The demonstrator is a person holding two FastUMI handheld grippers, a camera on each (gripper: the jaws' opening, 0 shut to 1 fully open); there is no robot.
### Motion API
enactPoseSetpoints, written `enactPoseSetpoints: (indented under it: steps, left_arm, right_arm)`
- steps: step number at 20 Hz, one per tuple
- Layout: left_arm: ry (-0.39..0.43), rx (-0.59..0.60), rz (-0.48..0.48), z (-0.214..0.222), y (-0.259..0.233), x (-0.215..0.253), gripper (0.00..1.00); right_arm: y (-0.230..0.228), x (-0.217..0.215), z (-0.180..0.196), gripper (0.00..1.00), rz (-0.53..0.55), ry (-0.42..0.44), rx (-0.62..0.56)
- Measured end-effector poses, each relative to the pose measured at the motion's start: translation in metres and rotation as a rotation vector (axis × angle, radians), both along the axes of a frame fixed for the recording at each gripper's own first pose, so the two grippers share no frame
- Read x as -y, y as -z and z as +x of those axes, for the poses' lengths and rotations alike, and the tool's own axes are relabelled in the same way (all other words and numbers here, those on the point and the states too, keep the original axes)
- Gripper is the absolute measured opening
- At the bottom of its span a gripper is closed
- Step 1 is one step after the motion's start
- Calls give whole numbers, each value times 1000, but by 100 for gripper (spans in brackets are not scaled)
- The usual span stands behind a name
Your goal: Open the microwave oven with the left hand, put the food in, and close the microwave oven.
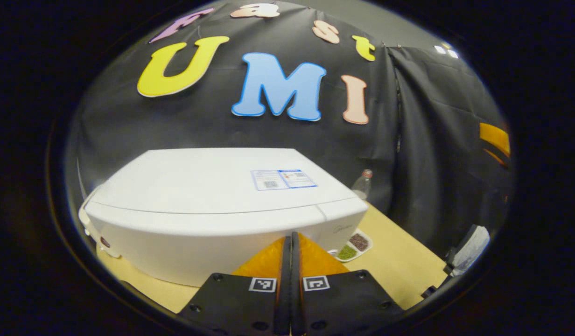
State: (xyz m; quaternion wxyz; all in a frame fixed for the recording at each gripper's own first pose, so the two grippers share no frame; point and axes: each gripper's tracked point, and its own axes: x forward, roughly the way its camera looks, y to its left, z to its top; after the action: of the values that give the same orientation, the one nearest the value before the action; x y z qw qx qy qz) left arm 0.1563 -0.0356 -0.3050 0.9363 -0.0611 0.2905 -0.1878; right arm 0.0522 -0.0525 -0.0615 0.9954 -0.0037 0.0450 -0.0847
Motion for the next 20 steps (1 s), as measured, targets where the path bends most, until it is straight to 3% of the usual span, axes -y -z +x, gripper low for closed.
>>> enactPoseSetpoints:
  steps: [3, 8, 12, 15, 18, 20]
  left_arm:
    - [-1, -9, -8, -5, 0, 0, 10]
    - [-22, 10, 52, -5, -7, -10, 7]
    - [-43, 177, 70, -14, -85, -37, 7]
    - [-118, 322, 73, -23, -166, -76, 7]
    - [-223, 479, 57, -38, -253, -126, 99]
    - [-261, 525, 76, -56, -285, -154, 96]
  right_arm:
    - [-2, 3, -2, 99, -4, 8, 3]
    - [1, -1, -7, 99, 13, 15, -9]
    - [-8, -27, -5, 99, 28, -18, 1]
    - [-25, -58, 0, 99, 37, -74, 16]
    - [-43, -90, 3, 99, 46, -130, 34]
    - [-52, -108, 3, 99, 42, -150, 45]
